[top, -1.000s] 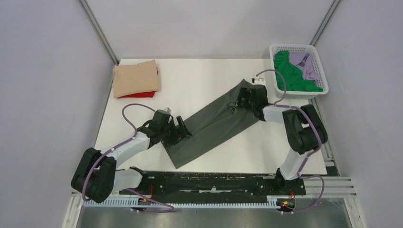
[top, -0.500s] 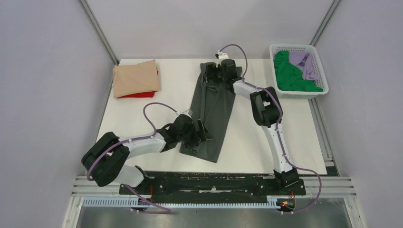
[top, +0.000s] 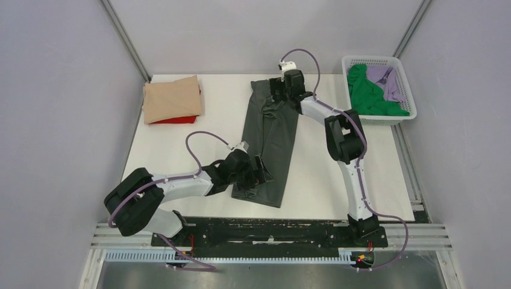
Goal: Fold and stack the t-shirts
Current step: Rotate the tshirt 90 degrees
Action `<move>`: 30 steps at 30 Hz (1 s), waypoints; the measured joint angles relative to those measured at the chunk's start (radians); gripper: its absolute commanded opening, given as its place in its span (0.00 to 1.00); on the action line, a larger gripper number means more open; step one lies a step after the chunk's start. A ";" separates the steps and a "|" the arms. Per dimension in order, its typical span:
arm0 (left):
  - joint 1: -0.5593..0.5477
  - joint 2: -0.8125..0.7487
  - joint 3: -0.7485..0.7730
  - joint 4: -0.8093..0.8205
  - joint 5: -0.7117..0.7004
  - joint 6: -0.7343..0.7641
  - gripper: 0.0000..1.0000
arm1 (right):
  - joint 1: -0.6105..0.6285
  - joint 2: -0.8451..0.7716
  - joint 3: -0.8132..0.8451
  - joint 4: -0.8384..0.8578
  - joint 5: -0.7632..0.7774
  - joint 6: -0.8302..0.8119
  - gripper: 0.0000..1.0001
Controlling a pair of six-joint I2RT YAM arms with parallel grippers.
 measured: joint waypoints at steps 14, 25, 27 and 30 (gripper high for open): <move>-0.012 -0.045 0.016 -0.140 0.003 0.016 1.00 | -0.082 -0.122 -0.083 -0.048 0.043 -0.082 0.98; -0.014 -0.029 0.035 -0.162 0.023 0.050 1.00 | 0.089 -0.141 -0.045 -0.026 -0.136 -0.141 0.98; -0.014 -0.029 0.035 -0.162 0.024 0.053 1.00 | 0.120 -0.116 -0.011 -0.029 -0.136 -0.161 0.98; -0.014 -0.029 0.035 -0.162 0.025 0.053 1.00 | 0.144 -0.093 0.003 -0.053 -0.106 -0.179 0.98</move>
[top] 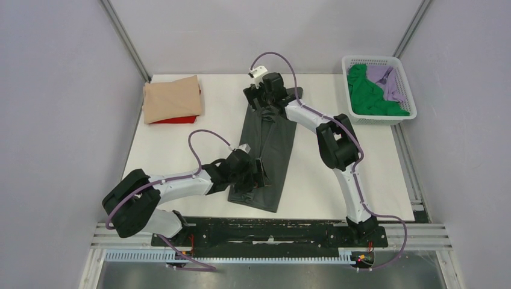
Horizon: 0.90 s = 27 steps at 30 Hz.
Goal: Fold and stack the t-shirts
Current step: Rotate the tshirt 90 degrees
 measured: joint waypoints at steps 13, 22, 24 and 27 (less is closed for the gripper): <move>0.000 -0.018 -0.018 0.004 0.010 0.000 1.00 | -0.083 0.008 -0.127 -0.073 0.225 -0.029 0.98; -0.001 -0.048 -0.033 -0.020 0.026 0.000 1.00 | -0.117 -0.012 -0.161 -0.066 0.225 -0.001 0.98; -0.001 -0.061 -0.037 -0.037 0.031 0.002 1.00 | -0.121 -0.023 -0.169 -0.074 0.222 -0.001 0.98; -0.001 -0.086 -0.040 -0.070 0.040 0.026 1.00 | -0.126 -0.054 -0.182 -0.084 0.213 0.001 0.98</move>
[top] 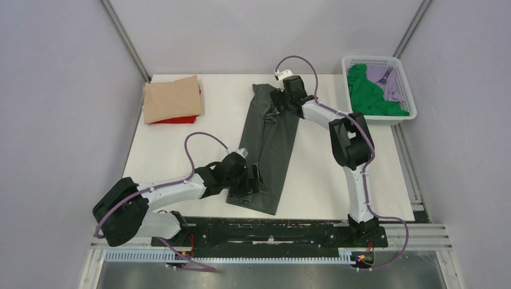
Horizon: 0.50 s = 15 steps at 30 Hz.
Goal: Fold and stack the t-shirts
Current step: Rotate the tshirt 90 degrees
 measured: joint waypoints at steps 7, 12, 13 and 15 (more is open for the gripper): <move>0.000 -0.082 0.014 -0.080 0.008 0.073 1.00 | -0.005 -0.171 -0.055 0.020 -0.063 0.051 0.98; 0.000 -0.094 0.056 -0.108 -0.040 0.106 1.00 | -0.005 -0.254 -0.126 0.079 -0.197 0.172 0.81; 0.002 -0.094 0.063 -0.111 -0.055 0.108 1.00 | -0.005 -0.259 -0.146 0.082 -0.227 0.199 0.75; 0.009 -0.094 0.077 -0.119 -0.081 0.109 1.00 | -0.005 -0.259 -0.182 0.089 -0.289 0.258 0.64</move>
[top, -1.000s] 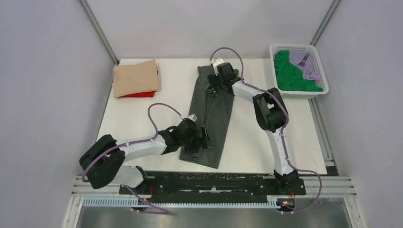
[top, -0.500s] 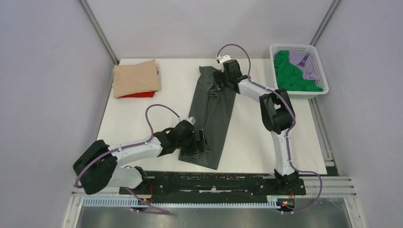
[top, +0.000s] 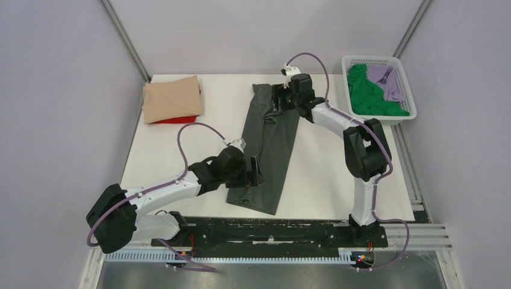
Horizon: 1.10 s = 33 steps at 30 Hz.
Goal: Fold and stack the t-shirts
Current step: Rotate the tshirt 90 degrees
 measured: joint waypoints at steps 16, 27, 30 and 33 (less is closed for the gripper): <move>0.212 -0.023 -0.014 0.099 0.037 0.000 1.00 | 0.002 0.178 0.048 -0.018 -0.071 0.194 0.51; 0.215 0.059 -0.030 0.158 0.090 0.000 1.00 | 0.002 0.248 0.108 0.001 -0.066 0.251 0.28; 0.215 0.075 -0.030 0.167 0.095 0.000 1.00 | 0.002 0.250 0.109 0.003 -0.071 0.261 0.22; 0.215 0.081 -0.031 0.173 0.097 0.000 1.00 | 0.002 0.250 0.109 0.008 -0.075 0.266 0.07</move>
